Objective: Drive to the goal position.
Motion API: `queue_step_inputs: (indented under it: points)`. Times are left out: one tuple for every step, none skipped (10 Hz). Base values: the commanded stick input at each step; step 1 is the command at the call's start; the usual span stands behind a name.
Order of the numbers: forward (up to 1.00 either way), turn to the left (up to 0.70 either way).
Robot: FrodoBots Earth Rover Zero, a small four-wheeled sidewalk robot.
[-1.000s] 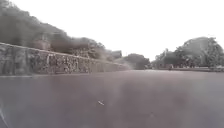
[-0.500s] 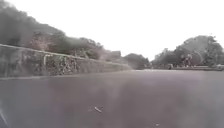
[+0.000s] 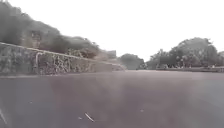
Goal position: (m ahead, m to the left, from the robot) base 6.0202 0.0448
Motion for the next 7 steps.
queue_step_inputs:
  points:
    - [0.70, 0.00]
    - [0.70, -0.03]
    - [0.70, -0.06]
    - [0.70, -0.08]
    - [0.70, 0.00]
    - [0.70, 0.00]
    - [0.70, -0.02]
